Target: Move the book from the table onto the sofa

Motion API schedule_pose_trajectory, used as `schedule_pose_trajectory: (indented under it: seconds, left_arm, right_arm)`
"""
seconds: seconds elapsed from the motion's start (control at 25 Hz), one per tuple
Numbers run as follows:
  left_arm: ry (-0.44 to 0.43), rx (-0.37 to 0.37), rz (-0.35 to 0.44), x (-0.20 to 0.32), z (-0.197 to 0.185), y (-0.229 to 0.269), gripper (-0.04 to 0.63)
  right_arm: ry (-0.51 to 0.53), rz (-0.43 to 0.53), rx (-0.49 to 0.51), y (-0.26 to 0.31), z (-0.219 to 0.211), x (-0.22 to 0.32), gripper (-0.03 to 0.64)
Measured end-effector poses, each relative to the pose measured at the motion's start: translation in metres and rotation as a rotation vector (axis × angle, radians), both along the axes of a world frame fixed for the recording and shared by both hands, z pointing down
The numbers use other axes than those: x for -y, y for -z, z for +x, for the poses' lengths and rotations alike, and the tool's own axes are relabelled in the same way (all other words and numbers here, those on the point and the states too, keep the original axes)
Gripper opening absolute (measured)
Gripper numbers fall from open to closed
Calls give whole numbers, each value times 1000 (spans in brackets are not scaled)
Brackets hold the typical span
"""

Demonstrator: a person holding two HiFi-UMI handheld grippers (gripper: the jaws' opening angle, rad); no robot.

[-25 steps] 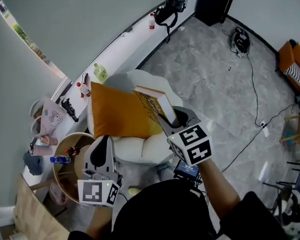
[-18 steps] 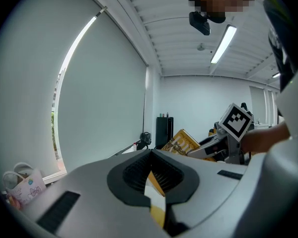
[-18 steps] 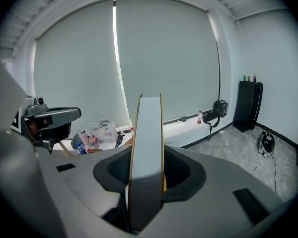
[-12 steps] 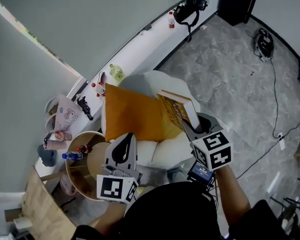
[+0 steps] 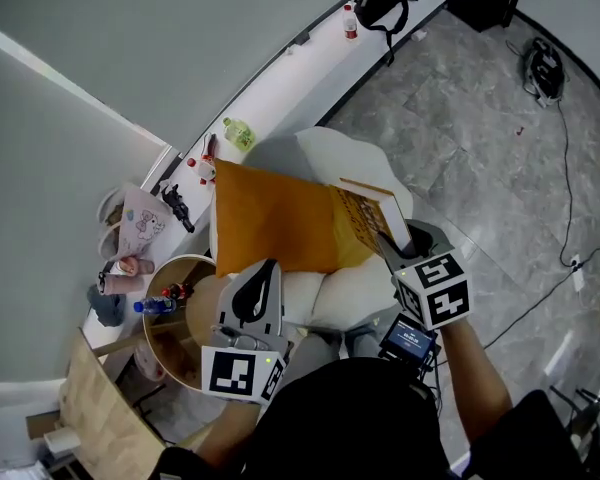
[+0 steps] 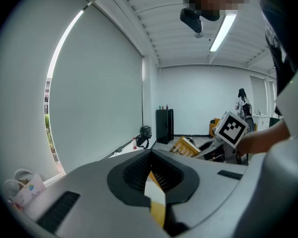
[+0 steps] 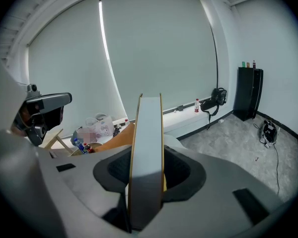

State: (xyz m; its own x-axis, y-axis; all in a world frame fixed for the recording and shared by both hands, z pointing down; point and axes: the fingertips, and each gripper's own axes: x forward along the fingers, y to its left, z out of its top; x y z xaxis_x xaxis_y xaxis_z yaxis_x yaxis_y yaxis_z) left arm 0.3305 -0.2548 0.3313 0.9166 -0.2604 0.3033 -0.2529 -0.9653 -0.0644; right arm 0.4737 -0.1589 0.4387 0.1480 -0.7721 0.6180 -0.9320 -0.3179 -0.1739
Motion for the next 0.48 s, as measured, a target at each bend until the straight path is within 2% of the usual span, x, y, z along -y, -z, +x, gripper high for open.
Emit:
schedule_pose_trajectory:
  seconds: [0.48]
  left_arm:
    - [-11,30,-57,24,-10,-46,5]
  right_arm:
    - [3,-149,28,-76,-8,9,150]
